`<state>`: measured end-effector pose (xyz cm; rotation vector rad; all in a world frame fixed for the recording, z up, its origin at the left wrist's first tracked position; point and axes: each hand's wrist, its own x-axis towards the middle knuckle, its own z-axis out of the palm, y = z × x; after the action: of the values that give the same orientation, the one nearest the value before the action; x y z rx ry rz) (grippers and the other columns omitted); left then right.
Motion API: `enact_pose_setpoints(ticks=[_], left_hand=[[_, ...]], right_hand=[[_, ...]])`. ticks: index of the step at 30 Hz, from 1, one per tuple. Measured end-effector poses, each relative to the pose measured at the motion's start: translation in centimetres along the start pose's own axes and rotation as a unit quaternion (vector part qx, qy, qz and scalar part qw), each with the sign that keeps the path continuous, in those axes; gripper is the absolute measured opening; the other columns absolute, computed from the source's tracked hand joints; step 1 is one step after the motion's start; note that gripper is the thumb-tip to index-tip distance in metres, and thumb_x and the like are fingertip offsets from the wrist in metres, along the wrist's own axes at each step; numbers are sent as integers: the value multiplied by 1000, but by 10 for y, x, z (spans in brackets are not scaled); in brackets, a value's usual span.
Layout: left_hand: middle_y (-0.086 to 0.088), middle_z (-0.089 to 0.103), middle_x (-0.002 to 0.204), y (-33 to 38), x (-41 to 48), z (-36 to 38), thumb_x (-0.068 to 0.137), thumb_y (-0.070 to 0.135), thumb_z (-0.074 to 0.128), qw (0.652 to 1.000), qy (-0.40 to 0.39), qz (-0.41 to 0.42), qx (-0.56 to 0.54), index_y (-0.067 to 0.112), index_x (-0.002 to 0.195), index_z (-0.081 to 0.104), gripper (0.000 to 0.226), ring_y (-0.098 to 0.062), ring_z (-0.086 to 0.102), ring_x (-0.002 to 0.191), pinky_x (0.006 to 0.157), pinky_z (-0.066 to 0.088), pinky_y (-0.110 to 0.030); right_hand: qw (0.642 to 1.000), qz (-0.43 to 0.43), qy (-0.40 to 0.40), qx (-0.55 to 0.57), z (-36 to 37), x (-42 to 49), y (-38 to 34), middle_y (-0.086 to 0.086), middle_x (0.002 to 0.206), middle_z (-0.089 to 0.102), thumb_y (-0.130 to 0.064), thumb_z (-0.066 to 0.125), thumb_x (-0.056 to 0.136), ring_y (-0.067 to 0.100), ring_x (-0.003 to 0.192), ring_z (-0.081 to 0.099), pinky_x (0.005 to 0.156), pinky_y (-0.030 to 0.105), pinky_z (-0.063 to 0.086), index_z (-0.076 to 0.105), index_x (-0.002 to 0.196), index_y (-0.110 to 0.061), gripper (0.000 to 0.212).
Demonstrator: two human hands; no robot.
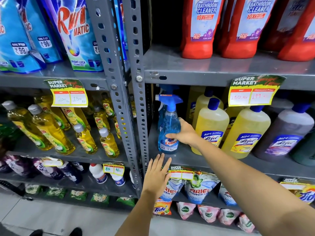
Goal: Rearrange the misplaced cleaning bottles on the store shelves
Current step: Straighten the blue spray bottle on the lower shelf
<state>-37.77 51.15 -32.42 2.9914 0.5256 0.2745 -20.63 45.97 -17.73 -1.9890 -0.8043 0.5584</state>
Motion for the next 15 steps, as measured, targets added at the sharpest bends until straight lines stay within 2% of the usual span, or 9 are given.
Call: enact_pose_setpoints(ticks=[5,11,13,15], left_hand=[[-7,6,162,0,0,1,103,44,28,1000,-6,-4,2,26,152,5,57,-24,-1,148,118,-5,-44],[-7,6,162,0,1,0,102,47,27,1000,-13,-5,10,26,152,5,59,-24,-2,148,118,-4,-44],[-8,6,162,0,1,0,102,47,27,1000,-16,-4,15,26,152,5,59,-25,-2,148,119,-4,-45],[-8,6,162,0,0,0,102,48,25,1000,-22,-4,18,26,152,4,59,-25,-1,148,119,-3,-46]], right_hand=[[1000,-4,11,-21,6,-2,2,2,128,65,-25,85,72,19,113,63,97,41,52,51,129,-18,67],[999,-24,-45,7,-2,-1,0,3,129,65,-12,81,76,8,101,61,81,18,48,49,130,-21,64],[998,-26,-47,13,-3,0,1,3,129,64,-12,81,76,8,101,61,79,16,48,49,129,-21,63],[999,-27,-45,12,-2,1,2,3,129,64,-13,81,76,10,103,62,83,21,49,48,130,-20,63]])
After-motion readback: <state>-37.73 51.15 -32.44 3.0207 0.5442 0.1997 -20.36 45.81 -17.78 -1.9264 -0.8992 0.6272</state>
